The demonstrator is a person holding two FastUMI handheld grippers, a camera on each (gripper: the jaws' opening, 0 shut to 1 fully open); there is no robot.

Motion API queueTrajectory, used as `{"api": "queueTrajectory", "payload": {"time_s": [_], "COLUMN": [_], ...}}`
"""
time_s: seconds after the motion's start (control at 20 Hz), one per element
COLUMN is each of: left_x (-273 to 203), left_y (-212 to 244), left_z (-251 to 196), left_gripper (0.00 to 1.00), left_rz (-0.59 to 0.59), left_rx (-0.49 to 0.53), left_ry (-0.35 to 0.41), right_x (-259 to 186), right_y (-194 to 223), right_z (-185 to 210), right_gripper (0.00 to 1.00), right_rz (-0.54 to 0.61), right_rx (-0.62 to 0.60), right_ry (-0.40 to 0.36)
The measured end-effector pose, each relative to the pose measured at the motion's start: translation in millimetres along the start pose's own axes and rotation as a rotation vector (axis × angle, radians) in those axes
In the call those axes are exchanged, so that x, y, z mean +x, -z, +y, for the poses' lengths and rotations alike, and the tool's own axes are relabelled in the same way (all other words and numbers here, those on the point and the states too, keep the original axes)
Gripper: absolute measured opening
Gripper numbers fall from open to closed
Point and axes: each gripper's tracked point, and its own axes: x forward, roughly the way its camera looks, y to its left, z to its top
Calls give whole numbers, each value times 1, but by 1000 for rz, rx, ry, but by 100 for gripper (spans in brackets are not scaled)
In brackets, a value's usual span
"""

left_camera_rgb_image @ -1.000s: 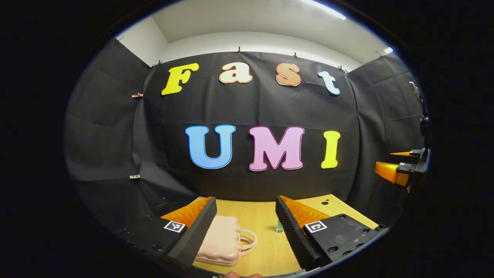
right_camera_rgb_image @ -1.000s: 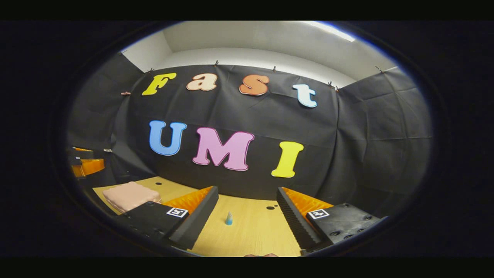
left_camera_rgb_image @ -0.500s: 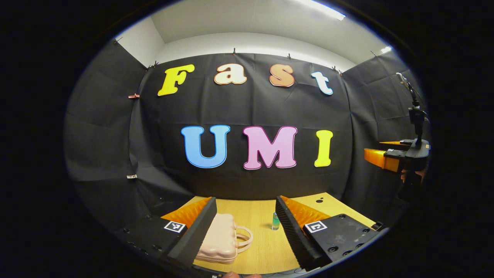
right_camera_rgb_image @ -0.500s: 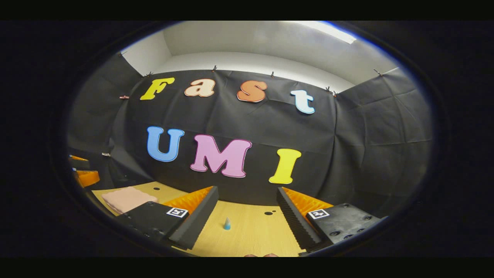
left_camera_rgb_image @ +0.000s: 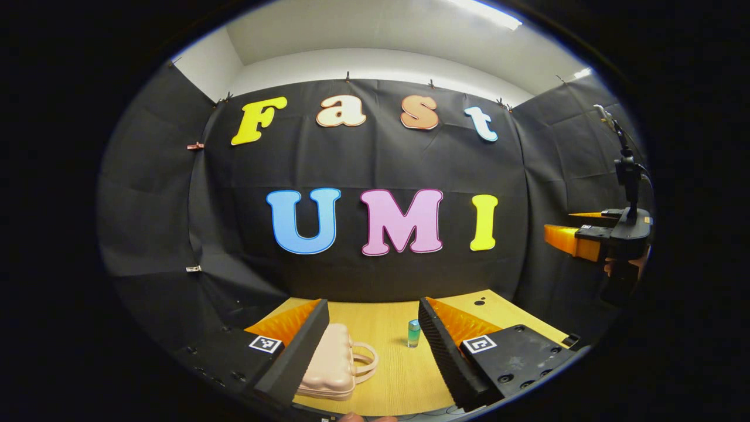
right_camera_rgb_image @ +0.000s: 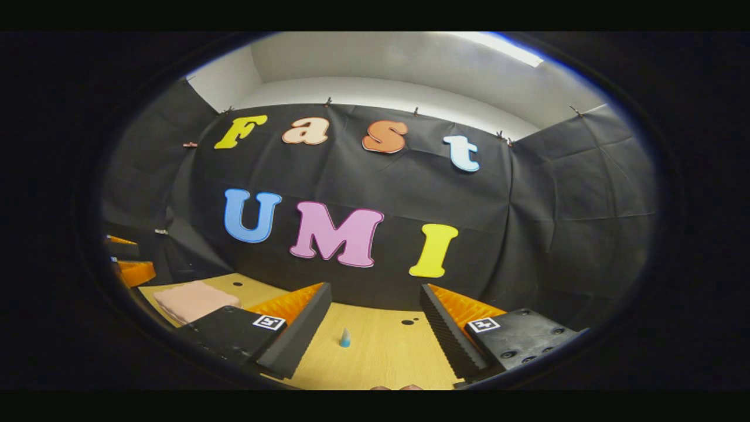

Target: First open the suitcase, pack the skin care products into it, and then close the suitcase.

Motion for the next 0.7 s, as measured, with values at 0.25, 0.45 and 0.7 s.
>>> {"api": "queueTrajectory", "payload": {"time_s": [0.25, 0.45, 0.7], "left_x": [6, 7, 19], "left_y": [1, 6, 4], "left_z": [0, 0, -4], "left_gripper": [96, 96, 96], "left_rz": [9, 25, 9], "left_rx": [-11, -17, 6], "left_ry": [0, 57, 116], "right_x": [2, 2, -11], "right_y": [0, -6, -11], "right_z": [-1, -2, 8], "right_gripper": [96, 96, 94], "right_rz": [7, -6, -21], "right_rx": [3, -8, 7], "right_ry": [6, 19, 31]}}
